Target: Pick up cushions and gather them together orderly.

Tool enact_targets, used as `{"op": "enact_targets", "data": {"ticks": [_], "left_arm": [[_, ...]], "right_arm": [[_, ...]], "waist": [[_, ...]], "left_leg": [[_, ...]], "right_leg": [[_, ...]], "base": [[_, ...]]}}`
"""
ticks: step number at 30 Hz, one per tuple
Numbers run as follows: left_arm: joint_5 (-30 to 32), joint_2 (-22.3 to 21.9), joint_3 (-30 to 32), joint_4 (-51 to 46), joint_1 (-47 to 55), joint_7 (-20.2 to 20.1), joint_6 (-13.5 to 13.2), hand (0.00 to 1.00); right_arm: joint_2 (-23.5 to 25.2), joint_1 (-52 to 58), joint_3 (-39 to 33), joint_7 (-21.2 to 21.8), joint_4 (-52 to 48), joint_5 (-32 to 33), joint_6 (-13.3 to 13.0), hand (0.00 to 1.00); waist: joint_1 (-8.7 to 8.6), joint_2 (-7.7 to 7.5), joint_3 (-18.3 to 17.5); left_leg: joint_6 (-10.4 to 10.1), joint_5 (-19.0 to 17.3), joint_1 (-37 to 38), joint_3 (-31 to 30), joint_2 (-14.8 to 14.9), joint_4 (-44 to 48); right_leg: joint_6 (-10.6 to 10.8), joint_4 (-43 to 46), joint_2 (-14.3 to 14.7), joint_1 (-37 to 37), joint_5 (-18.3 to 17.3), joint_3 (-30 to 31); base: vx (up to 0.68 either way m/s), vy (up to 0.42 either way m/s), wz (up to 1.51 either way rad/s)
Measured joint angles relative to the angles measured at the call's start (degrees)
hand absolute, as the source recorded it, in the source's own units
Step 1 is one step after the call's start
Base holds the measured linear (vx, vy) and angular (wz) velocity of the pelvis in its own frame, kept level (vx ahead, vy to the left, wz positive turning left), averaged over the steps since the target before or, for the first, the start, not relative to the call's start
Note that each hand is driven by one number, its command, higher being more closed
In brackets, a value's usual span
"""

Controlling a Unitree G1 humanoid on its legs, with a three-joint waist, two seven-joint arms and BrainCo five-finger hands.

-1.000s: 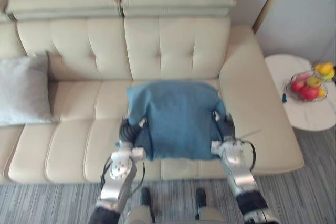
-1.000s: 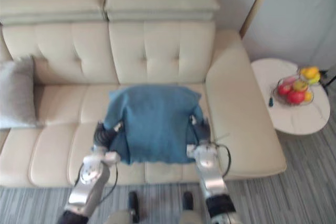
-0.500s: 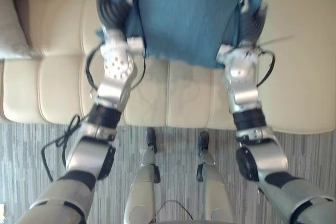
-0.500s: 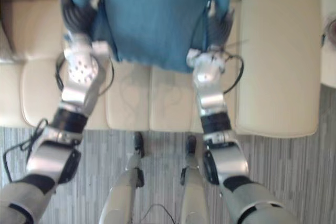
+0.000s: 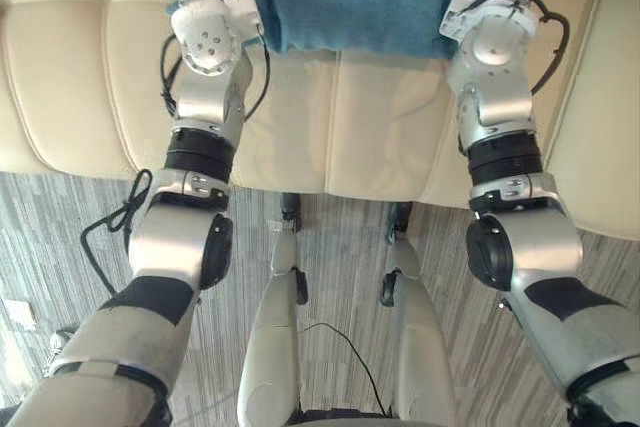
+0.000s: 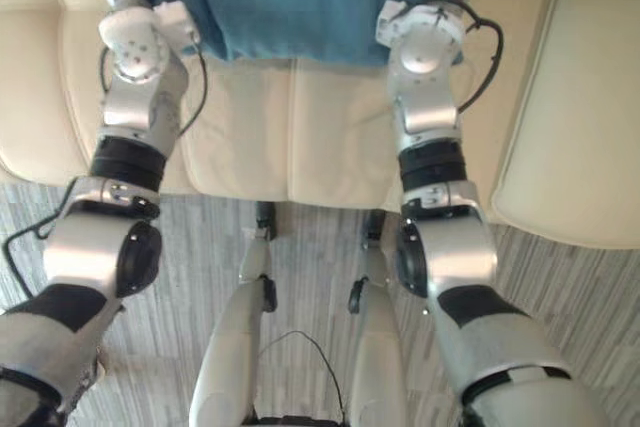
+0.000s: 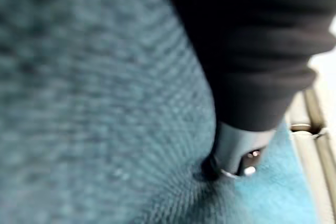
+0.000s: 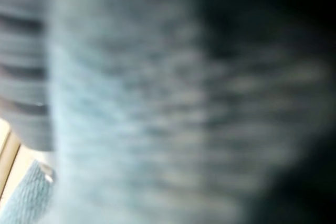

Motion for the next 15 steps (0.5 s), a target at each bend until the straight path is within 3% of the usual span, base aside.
{"op": "enact_targets", "data": {"ticks": [6, 10, 15], "left_arm": [[-0.26, -1.54, -0.23, -4.78, 12.99, -2.13, 0.05, 0.00], [-2.43, -1.20, -0.80, -12.34, 22.30, -3.61, -0.06, 0.00], [-4.66, 0.05, -1.28, -23.40, 37.64, -6.76, -0.97, 0.00]], "right_arm": [[0.49, 9.08, 1.87, 1.88, -2.81, 0.78, 0.15, 0.00], [-0.10, 19.03, 2.76, 3.85, -13.83, 0.82, -0.18, 0.00], [-0.60, 38.47, 2.68, 8.70, -26.12, 0.86, -1.46, 0.00]], "waist": [[0.10, -0.01, 0.00], [0.15, -0.07, -0.03], [0.17, -0.51, -0.43]], "left_leg": [[-0.07, -0.12, 1.91, 0.08, 0.85, -0.01], [-0.24, -0.31, 5.62, 0.65, 0.94, -0.01], [-0.06, -2.95, 14.95, 0.92, 0.69, -0.01]], "right_leg": [[-0.62, 7.45, 0.24, -1.62, -3.63, 0.25], [-0.81, 11.34, 0.05, -0.22, -5.18, 0.99], [-1.20, 16.24, -0.33, 6.82, -9.73, 0.93]], "base": [[0.00, 0.000, 0.00], [-0.02, -0.027, -0.05], [-0.02, -0.066, 0.02]]}}
